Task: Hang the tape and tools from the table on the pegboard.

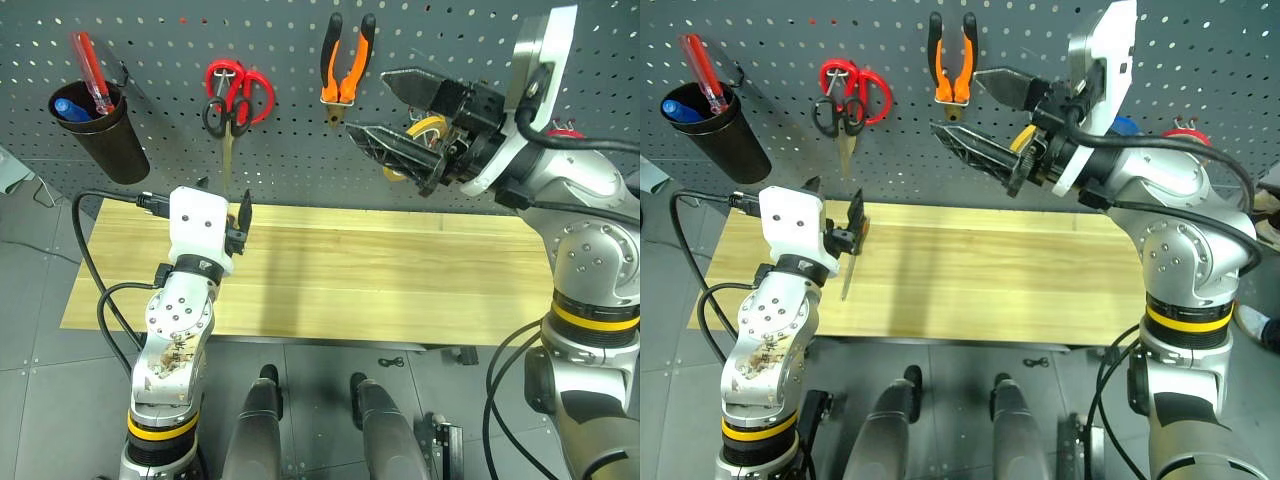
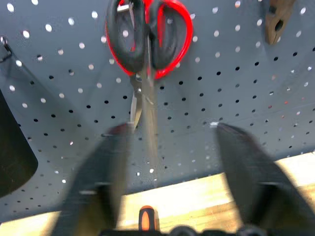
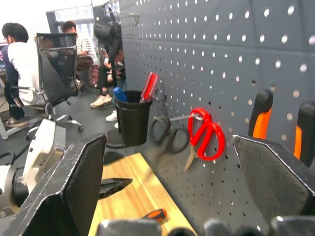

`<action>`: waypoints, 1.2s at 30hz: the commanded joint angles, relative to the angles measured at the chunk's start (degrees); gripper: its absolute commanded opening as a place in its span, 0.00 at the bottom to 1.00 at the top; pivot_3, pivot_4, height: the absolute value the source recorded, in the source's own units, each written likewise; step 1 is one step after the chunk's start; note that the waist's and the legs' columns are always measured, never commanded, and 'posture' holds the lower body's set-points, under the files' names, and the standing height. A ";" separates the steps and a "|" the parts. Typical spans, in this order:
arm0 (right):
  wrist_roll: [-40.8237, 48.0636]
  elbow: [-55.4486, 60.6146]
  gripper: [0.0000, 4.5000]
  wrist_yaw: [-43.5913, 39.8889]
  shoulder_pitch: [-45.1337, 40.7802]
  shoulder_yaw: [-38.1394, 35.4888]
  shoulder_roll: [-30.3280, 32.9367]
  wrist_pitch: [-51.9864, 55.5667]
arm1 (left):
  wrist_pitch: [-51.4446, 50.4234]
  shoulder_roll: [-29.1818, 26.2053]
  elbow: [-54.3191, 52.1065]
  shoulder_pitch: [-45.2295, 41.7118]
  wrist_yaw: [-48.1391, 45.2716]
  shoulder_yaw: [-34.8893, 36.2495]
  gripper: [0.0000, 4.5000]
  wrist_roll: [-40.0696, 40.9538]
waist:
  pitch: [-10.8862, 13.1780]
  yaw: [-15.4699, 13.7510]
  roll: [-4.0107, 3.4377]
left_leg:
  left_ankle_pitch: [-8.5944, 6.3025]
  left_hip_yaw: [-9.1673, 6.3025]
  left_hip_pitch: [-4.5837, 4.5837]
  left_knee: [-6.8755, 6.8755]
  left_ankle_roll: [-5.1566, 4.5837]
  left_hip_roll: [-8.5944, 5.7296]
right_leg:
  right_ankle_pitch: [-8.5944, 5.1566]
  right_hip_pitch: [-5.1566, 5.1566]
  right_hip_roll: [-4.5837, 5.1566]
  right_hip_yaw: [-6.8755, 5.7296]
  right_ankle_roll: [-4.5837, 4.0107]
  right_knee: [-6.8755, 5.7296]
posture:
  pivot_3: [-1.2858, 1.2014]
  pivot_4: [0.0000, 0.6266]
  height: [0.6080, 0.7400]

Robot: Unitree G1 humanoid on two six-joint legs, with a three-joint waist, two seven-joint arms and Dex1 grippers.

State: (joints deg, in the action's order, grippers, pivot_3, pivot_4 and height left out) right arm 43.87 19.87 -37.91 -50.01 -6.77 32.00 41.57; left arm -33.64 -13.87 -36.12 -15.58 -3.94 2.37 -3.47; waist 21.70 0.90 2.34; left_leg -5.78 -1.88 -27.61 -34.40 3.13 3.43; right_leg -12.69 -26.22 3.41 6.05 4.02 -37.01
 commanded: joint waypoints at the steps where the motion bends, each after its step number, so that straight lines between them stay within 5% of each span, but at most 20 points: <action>1: -0.44 3.26 1.00 -1.09 1.50 -0.17 0.98 -1.83 | 1.66 -0.16 0.44 3.99 -0.33 1.25 0.99 -0.10 | 0.00 0.03 0.00 | 0.00 0.00 0.00 0.00 0.00 0.01 | 0.00 0.00 0.00 0.00 0.00 -0.01 | 0.53 0.56 1.00; 6: -7.38 7.10 1.00 -2.66 8.54 10.97 1.29 -2.32 | 3.10 -4.13 9.55 11.39 -4.81 1.24 0.99 0.28 | -0.01 0.15 -0.01 | 0.00 0.00 0.08 0.03 0.00 0.04 | -0.01 0.00 -0.03 0.00 -0.04 -0.08 | 0.53 0.59 1.00; 13: -12.87 6.59 1.00 -0.49 9.70 20.81 -4.76 -2.61 | 5.40 -10.49 27.79 3.76 -8.90 3.77 0.99 1.40 | 0.00 -0.13 -0.01 | 0.08 0.00 0.08 -0.04 -0.09 0.09 | -0.09 -0.03 -0.06 -0.01 0.34 -0.10 | 0.55 0.65 1.00; 25: -13.99 2.74 1.00 -5.74 2.23 19.91 -2.79 1.80 | 11.32 -11.24 59.67 -16.90 -13.60 2.63 0.99 2.88 | 0.47 -0.62 0.04 | 0.10 -0.01 0.02 0.00 -0.10 0.14 | -0.14 -0.04 -0.07 -0.09 0.20 -0.10 | 0.53 0.74 1.00; 36: -15.16 -2.87 1.00 -7.71 -2.40 17.70 -2.26 0.52 | 8.08 -7.88 68.18 -24.90 -10.54 2.35 0.99 3.08 | 2.53 -0.25 0.00 | 0.11 -0.03 0.02 0.07 -0.11 0.14 | -0.06 -0.06 -0.08 -0.10 0.04 -0.16 | 0.53 0.80 1.00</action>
State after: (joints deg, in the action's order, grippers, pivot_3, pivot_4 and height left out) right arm 29.06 16.06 -44.72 -51.07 12.43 29.40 43.28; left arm -24.03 -21.99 31.81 -39.98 -16.27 3.93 -0.37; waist 24.23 0.65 2.34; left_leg -5.67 -1.92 -27.60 -34.33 3.02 3.56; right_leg -12.73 -26.29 3.34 5.94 4.02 -37.18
